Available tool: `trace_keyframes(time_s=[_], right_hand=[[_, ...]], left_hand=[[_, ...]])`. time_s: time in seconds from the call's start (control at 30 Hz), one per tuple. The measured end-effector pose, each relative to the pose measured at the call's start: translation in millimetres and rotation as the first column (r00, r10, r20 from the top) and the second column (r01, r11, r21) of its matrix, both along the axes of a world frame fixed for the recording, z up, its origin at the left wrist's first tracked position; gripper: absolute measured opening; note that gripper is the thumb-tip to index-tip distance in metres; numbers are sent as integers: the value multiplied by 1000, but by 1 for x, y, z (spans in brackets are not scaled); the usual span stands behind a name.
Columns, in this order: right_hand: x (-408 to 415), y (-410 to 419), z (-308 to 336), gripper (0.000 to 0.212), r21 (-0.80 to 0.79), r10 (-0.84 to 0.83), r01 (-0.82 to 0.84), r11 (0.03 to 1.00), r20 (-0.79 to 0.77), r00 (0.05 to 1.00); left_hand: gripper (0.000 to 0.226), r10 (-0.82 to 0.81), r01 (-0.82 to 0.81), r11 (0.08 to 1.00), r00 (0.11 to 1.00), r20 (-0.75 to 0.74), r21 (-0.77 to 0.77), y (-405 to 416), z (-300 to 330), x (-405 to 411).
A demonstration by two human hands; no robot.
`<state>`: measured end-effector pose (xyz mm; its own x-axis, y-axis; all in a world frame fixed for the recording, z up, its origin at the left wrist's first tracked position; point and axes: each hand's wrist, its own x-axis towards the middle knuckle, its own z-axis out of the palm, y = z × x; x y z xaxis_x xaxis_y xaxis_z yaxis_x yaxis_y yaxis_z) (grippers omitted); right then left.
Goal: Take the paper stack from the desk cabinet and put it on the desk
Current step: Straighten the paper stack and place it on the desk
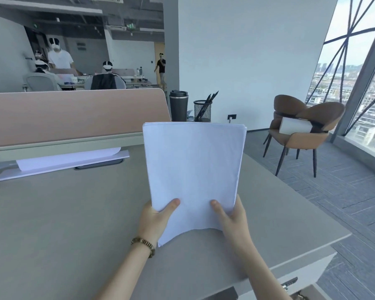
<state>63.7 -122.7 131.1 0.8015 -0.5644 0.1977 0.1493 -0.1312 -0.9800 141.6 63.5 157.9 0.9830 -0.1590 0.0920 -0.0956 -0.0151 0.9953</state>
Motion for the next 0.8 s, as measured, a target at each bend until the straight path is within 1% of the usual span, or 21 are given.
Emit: trace_keyframes(time_s=[0.07,0.13,0.2,0.23,0.33,0.43,0.5,0.6,0.67,0.8], right_hand=[[7,-6,5,25,13,-71,71,997,-37,997],[13,-16,13,30,-20,-140,139,990,-79,987],[19,-29,22,34,-71,-170,161,984,-147,974],[23,-37,25,38,-94,-173,158,983,-188,967],[39,-65,27,40,-144,-166,125,982,-315,934],[58,-93,26,37,-204,-160,79,976,-421,893],[72,-112,25,36,-219,-160,62,974,-464,871],[93,-137,21,40,-229,-156,40,973,-514,844],[105,-152,19,43,-250,-159,28,968,-522,838],[126,-181,15,45,-279,-177,23,960,-539,824]], left_hand=[[18,3,-4,999,1000,28,45,-8,4,8],[26,-12,9,995,999,35,95,-19,4,18],[29,-29,27,988,999,13,153,-33,2,29],[31,-43,45,983,999,-15,176,-41,2,34],[34,-70,106,976,980,-188,192,-64,-1,51],[25,-43,124,967,941,-336,224,-85,0,60],[21,-33,138,957,927,-374,255,-101,-1,69],[21,-14,125,953,929,-370,277,-124,0,85],[27,8,105,949,934,-357,296,-140,-3,97],[30,17,89,909,968,-250,408,-171,-8,112]])
